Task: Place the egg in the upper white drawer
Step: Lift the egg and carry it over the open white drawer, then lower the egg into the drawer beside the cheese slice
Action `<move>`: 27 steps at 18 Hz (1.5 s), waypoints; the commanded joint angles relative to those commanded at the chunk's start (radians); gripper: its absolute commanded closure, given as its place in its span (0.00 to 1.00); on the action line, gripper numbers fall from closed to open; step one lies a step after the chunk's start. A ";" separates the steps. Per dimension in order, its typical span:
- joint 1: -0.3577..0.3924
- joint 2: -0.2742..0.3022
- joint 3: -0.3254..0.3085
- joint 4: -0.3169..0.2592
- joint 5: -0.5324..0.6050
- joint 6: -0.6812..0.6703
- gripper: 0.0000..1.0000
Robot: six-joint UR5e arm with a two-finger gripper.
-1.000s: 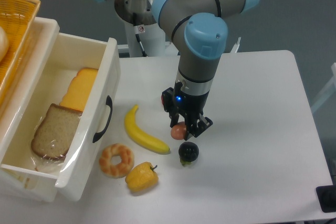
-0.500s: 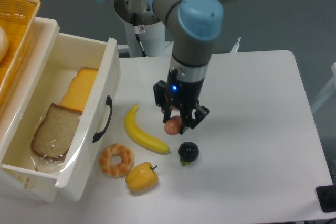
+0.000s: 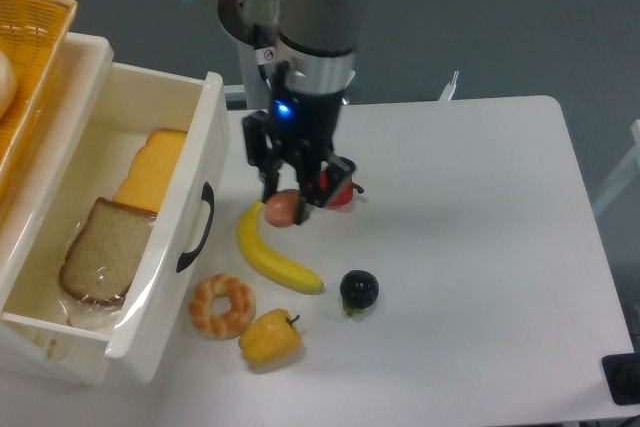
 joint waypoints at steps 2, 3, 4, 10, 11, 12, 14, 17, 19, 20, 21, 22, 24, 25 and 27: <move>-0.025 0.018 -0.002 0.000 0.000 -0.003 0.79; -0.040 0.022 -0.002 -0.002 0.002 -0.003 0.79; -0.063 0.025 -0.003 -0.002 0.003 -0.003 0.79; -0.144 0.035 -0.035 0.000 0.012 0.035 0.79; -0.153 0.035 -0.043 0.000 0.012 0.056 0.79; -0.161 0.035 -0.048 -0.002 0.012 0.076 0.79; -0.172 0.037 -0.055 -0.006 0.014 0.121 0.79; -0.199 0.035 -0.061 -0.011 0.014 0.153 0.79; -0.204 0.032 -0.071 -0.012 0.017 0.156 0.79; -0.206 0.031 -0.080 -0.012 0.021 0.170 0.79; -0.207 0.029 -0.089 -0.014 0.025 0.188 0.79; -0.215 0.029 -0.097 -0.015 0.025 0.202 0.79; -0.226 0.025 -0.115 -0.021 0.040 0.213 0.79; -0.229 0.023 -0.123 -0.021 0.052 0.219 0.79; -0.244 0.022 -0.132 -0.021 0.058 0.233 0.79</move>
